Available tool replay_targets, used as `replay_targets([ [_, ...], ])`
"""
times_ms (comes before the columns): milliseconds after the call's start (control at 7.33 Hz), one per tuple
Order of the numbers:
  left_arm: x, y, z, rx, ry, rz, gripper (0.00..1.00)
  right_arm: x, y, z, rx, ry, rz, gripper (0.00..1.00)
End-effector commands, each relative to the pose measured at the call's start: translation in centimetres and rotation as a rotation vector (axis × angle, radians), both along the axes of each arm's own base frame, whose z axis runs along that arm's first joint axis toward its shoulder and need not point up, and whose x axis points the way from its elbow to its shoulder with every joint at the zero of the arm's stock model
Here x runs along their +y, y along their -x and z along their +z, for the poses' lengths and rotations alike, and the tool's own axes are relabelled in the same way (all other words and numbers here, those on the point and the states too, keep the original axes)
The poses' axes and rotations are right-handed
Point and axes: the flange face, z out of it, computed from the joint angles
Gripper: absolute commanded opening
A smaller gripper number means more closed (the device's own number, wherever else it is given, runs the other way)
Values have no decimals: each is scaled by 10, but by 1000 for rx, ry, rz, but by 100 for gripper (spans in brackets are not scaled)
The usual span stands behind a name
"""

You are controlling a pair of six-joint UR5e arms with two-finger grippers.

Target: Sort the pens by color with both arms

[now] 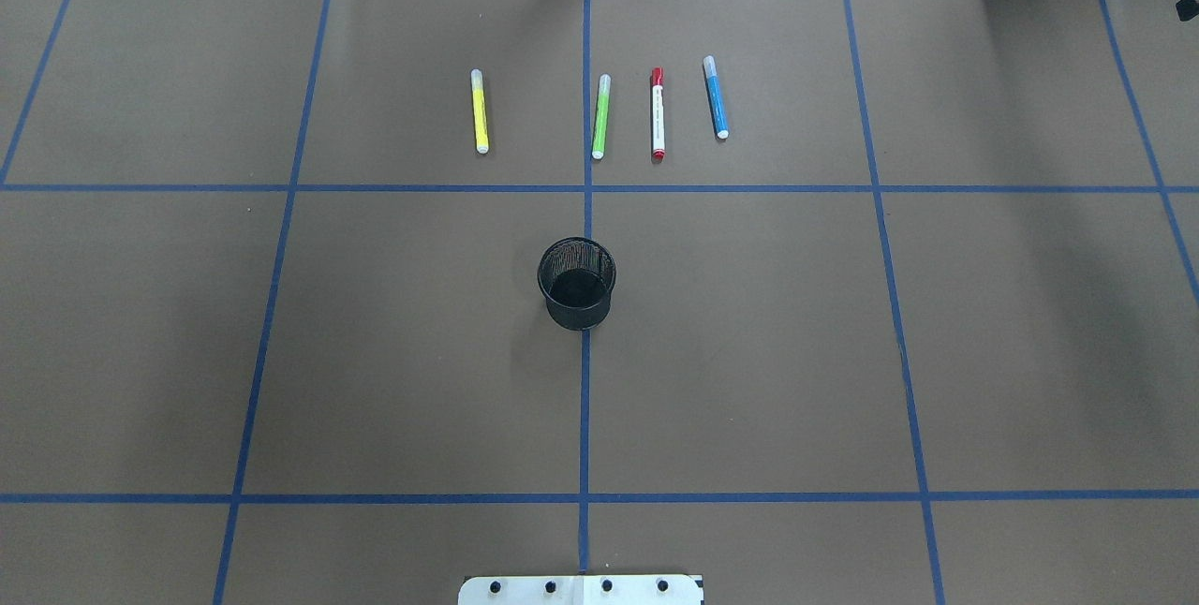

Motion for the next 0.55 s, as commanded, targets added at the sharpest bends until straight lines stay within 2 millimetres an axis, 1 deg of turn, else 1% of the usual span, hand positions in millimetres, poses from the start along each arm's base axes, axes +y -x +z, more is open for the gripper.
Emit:
replay_targets([
  [0, 5, -2, -9, 56, 23, -16, 100, 3, -1, -1, 4, 5, 8, 100],
  [136, 8, -1, -23, 48, 0, -24, 100, 6, -1, 4, 10, 7, 7, 100],
  [273, 10, 0, -21, 48, 5, -26, 100, 8, 8, 3, 17, 0, -6, 100],
  [409, 19, 1, -6, 45, 22, -21, 100, 11, 23, 0, 56, -20, -23, 100],
])
